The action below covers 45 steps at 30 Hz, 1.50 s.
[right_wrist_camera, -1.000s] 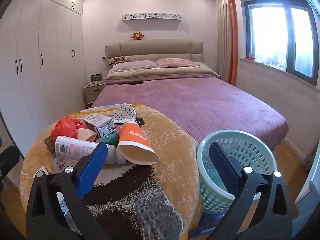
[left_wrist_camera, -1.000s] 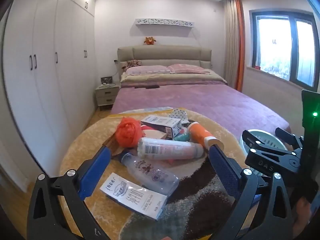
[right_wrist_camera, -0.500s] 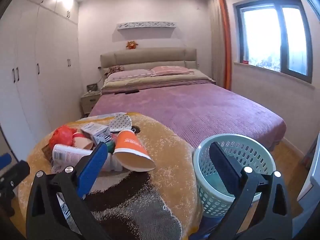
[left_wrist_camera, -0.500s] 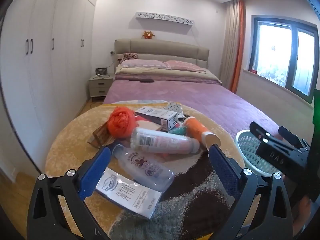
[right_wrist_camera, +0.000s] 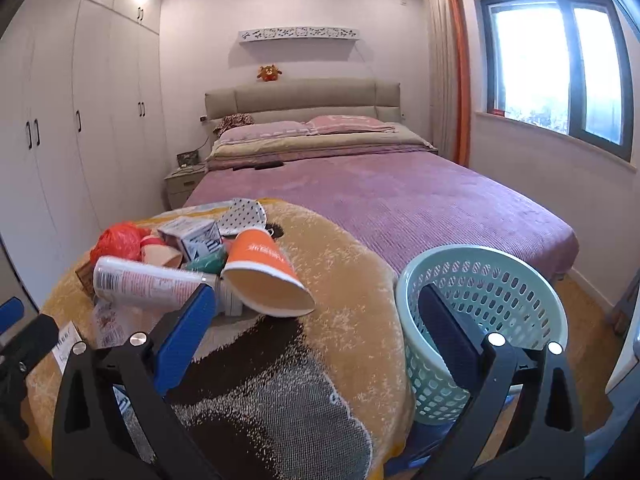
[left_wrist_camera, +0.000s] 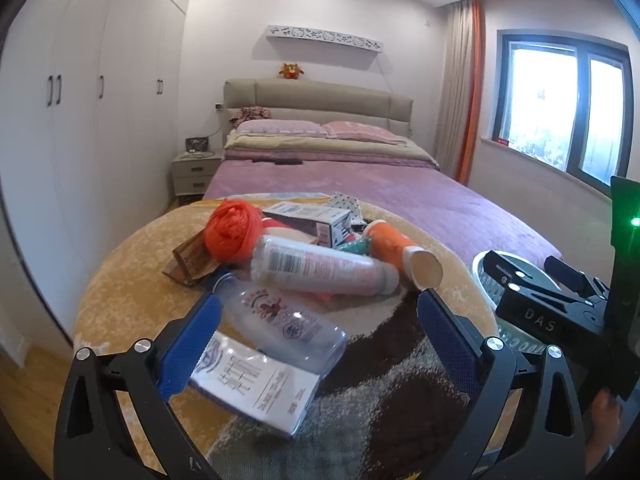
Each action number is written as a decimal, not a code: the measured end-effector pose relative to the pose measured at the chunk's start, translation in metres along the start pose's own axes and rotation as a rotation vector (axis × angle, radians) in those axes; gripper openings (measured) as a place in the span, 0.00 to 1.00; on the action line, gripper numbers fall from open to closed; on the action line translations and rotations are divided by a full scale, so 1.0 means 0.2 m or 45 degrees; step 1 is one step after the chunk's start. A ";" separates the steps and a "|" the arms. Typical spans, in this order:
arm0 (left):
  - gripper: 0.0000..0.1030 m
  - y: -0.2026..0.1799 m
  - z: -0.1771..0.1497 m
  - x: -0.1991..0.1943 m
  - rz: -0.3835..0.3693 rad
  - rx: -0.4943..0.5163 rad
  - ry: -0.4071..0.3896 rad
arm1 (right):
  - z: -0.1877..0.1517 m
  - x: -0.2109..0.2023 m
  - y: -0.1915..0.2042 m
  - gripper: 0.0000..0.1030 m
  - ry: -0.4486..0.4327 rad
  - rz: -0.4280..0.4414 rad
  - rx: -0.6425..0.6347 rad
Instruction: Collect trash
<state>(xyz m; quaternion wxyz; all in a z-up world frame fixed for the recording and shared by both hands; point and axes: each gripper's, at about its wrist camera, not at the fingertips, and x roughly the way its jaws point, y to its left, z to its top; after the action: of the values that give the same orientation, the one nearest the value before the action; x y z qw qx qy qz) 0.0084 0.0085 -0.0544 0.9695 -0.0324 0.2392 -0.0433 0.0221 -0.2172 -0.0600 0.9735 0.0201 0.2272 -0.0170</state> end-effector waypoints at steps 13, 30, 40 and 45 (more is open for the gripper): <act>0.93 0.03 -0.04 -0.04 0.014 -0.027 -0.013 | -0.03 -0.03 0.01 0.94 0.012 -0.017 -0.016; 0.93 0.04 -0.04 -0.04 0.001 -0.040 -0.009 | -0.04 -0.01 -0.01 0.94 0.026 -0.035 0.004; 0.93 0.05 -0.05 -0.03 -0.005 -0.037 -0.001 | -0.04 0.01 -0.03 0.94 0.047 -0.041 0.016; 0.93 0.04 -0.05 -0.04 -0.004 -0.043 0.000 | -0.04 0.01 -0.03 0.94 0.051 -0.043 0.018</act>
<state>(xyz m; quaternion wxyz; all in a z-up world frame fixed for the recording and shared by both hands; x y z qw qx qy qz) -0.0020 0.0176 -0.0611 0.9687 -0.0493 0.2399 -0.0407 0.0204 -0.2234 -0.0691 0.9682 0.0236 0.2467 -0.0346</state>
